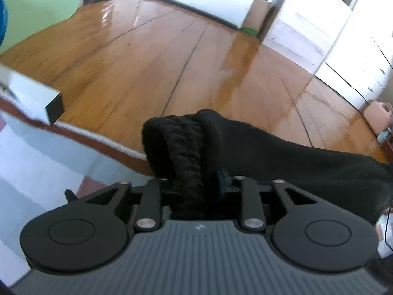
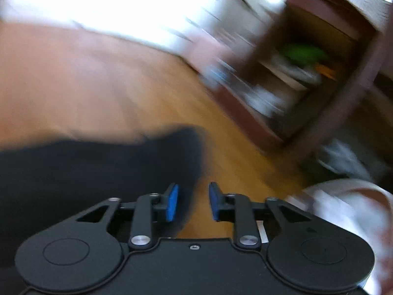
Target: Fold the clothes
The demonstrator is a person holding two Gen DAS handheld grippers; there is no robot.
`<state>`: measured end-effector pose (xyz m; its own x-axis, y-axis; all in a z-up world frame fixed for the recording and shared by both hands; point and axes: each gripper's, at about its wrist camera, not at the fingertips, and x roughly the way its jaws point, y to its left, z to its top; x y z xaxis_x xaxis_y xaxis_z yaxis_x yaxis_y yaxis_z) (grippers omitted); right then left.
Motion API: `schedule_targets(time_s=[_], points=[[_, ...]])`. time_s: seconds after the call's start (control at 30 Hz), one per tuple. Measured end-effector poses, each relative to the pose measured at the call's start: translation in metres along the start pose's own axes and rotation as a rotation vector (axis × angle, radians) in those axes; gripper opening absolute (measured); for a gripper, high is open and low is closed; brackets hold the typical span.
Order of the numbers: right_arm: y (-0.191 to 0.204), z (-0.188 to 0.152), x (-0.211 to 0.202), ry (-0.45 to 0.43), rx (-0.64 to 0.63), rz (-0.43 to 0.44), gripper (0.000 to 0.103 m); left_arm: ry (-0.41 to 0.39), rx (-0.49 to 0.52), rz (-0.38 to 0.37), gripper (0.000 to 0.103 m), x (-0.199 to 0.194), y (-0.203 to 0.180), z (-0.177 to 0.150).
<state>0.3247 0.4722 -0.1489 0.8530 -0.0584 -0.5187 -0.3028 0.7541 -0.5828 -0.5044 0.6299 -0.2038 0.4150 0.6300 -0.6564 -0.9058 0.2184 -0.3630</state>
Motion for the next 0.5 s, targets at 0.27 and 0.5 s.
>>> schedule_targets(time_s=[0.27,0.5], points=[[-0.018,-0.059,-0.032,0.007,0.208,0.263,0.052,-0.019,-0.064,-0.04,0.053,-0.02,0.016,0.009],[0.027,-0.059,-0.096,-0.01,0.182,0.511,0.052,0.149,0.045,0.057,0.058,-0.031,0.002,0.011]])
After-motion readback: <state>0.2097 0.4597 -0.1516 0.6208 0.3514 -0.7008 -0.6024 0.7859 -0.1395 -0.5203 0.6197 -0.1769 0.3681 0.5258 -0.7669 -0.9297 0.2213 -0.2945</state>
